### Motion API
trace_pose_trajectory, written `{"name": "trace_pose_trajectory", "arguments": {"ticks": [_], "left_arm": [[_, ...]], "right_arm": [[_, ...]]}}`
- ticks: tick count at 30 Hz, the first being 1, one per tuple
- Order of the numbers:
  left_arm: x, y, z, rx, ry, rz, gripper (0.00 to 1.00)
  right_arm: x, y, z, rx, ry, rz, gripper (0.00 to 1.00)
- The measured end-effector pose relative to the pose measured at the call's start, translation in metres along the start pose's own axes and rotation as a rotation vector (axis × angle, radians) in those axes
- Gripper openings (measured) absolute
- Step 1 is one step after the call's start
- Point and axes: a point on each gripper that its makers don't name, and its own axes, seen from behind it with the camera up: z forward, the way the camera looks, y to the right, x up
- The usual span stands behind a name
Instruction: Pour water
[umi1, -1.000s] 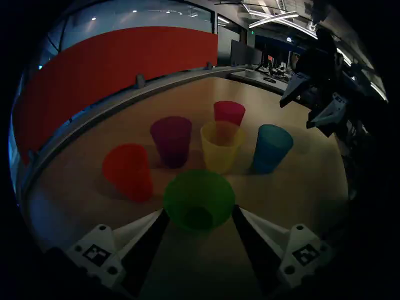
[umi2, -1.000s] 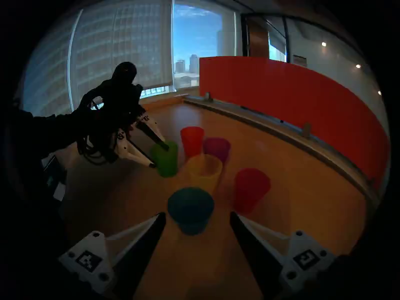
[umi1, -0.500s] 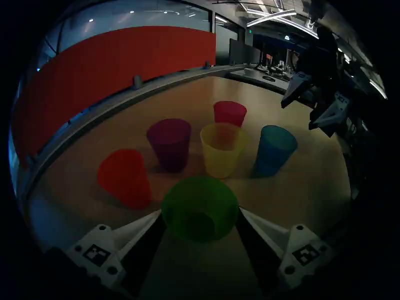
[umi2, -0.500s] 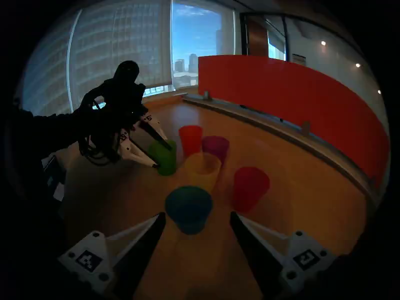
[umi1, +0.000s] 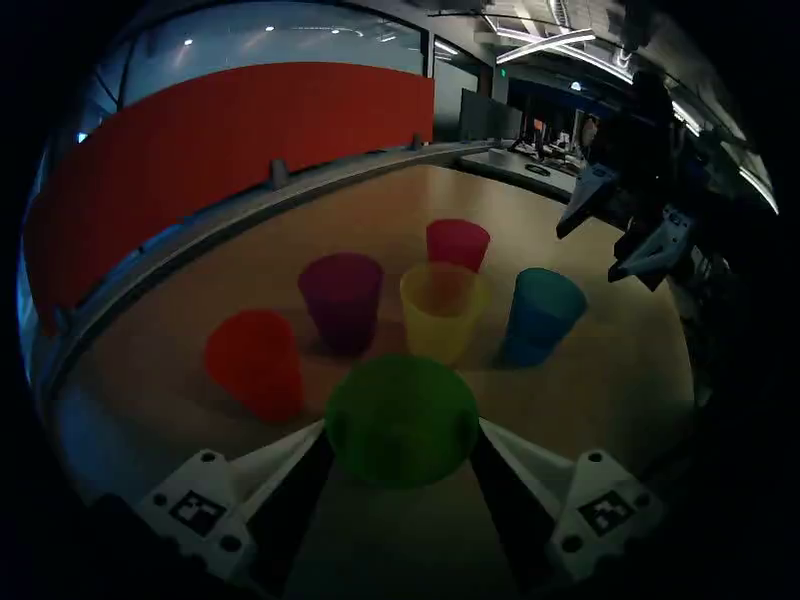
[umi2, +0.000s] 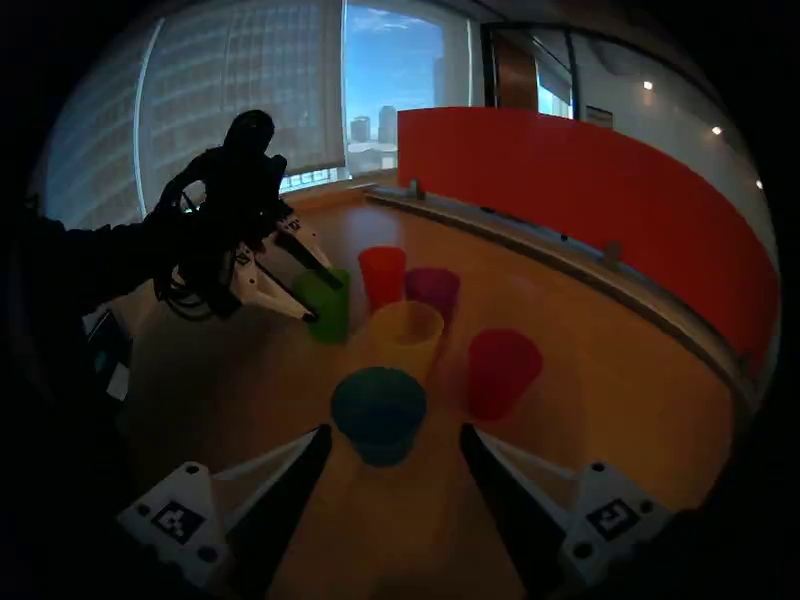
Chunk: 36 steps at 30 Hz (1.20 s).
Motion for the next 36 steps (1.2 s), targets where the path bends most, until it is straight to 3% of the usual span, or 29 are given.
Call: {"name": "trace_pose_trajectory", "arguments": {"ticks": [18, 30, 36], "left_arm": [[0.014, -0.004, -0.035, 0.051, 0.062, -0.007, 0.86], [0.015, -0.003, -0.050, 0.062, 0.089, -0.024, 0.86], [0.012, -0.006, -0.053, 0.065, 0.092, -0.034, 0.86]], "right_arm": [[-0.022, -0.013, 0.042, 0.020, -0.069, -0.054, 1.00], [-0.023, -0.014, 0.076, 0.032, -0.078, -0.049, 0.99], [-0.022, -0.013, 0.081, 0.028, -0.073, -0.044, 0.93]]}}
